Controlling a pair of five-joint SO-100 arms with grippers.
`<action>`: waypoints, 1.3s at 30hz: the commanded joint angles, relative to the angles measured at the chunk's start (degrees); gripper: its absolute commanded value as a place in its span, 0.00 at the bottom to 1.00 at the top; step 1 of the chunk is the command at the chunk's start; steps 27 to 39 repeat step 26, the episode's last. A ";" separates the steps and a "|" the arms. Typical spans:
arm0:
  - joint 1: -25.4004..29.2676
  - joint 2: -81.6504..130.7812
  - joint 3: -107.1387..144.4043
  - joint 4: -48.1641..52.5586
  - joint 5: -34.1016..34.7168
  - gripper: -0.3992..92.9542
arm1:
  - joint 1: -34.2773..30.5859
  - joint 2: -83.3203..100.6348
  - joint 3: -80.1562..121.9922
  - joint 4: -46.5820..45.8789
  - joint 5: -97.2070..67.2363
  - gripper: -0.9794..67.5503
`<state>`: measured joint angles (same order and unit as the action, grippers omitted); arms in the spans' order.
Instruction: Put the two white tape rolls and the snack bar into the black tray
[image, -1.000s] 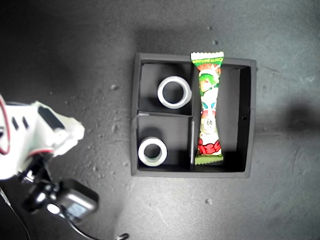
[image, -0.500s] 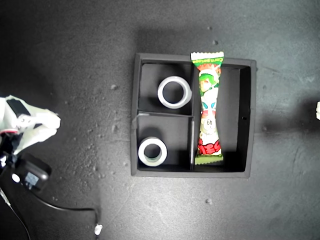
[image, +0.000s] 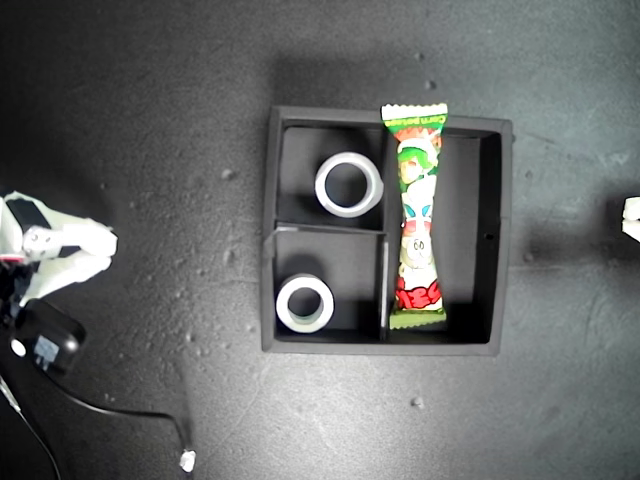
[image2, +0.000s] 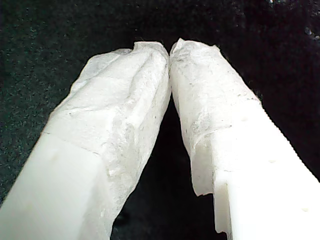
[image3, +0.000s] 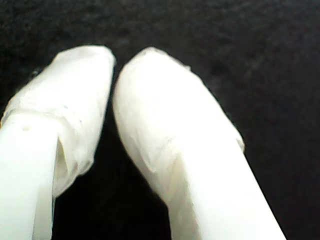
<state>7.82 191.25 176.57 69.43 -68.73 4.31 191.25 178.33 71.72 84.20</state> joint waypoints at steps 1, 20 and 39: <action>0.00 2.72 3.25 0.09 1.32 0.01 | 2.11 0.62 0.62 1.14 -19.95 0.01; 0.53 2.72 3.25 10.55 -8.17 0.01 | 2.99 0.70 0.62 5.10 -22.15 0.01; 0.62 2.72 3.25 10.55 -8.17 0.01 | 2.72 0.70 0.62 5.10 -22.15 0.01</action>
